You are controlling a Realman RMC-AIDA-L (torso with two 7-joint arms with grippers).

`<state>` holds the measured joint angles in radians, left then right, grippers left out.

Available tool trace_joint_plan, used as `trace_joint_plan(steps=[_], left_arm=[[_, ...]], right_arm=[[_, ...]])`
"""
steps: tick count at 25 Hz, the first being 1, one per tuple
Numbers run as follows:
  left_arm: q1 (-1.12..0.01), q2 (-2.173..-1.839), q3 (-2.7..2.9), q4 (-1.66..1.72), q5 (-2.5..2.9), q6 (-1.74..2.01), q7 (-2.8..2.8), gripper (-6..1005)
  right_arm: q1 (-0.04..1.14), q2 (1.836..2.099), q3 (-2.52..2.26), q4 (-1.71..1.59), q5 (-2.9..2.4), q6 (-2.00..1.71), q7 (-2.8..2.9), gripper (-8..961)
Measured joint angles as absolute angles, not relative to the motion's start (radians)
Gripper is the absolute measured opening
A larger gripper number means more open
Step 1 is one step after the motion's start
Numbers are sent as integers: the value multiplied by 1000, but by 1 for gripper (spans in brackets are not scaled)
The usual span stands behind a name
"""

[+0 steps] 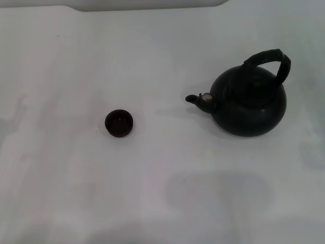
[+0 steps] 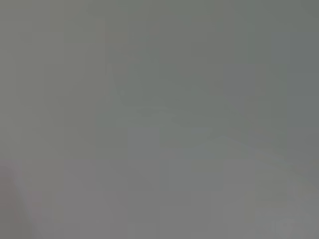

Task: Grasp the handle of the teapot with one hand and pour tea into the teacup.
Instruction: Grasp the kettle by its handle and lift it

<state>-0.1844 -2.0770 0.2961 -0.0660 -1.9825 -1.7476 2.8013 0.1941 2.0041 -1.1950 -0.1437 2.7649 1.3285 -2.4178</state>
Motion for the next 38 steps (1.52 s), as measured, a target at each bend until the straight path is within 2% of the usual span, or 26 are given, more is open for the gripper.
trace_joint_plan(steps=[5, 9, 14, 32, 38], left_arm=[[-207, -2077, 296, -68, -2131, -1726, 2789, 886], [-244, -2076, 296, -63, -2148, -1686, 2788, 885], [-271, -2076, 296, -59, -2149, -1643, 2787, 886], [-259, -2078, 303, -66, -2145, -1612, 2787, 886], [-245, -2080, 305, -67, -2143, -1619, 2784, 885]], right_arm=[[125, 1998, -1359, -144, 2765, 1461, -2520, 582], [64, 2007, -1452, -144, 2765, 1554, -2595, 577], [55, 2008, -1528, -144, 2765, 1560, -2598, 570], [226, 2011, -1650, -148, 2753, 1382, -2642, 557], [237, 2006, -1643, -197, 2752, 1339, -2638, 555]])
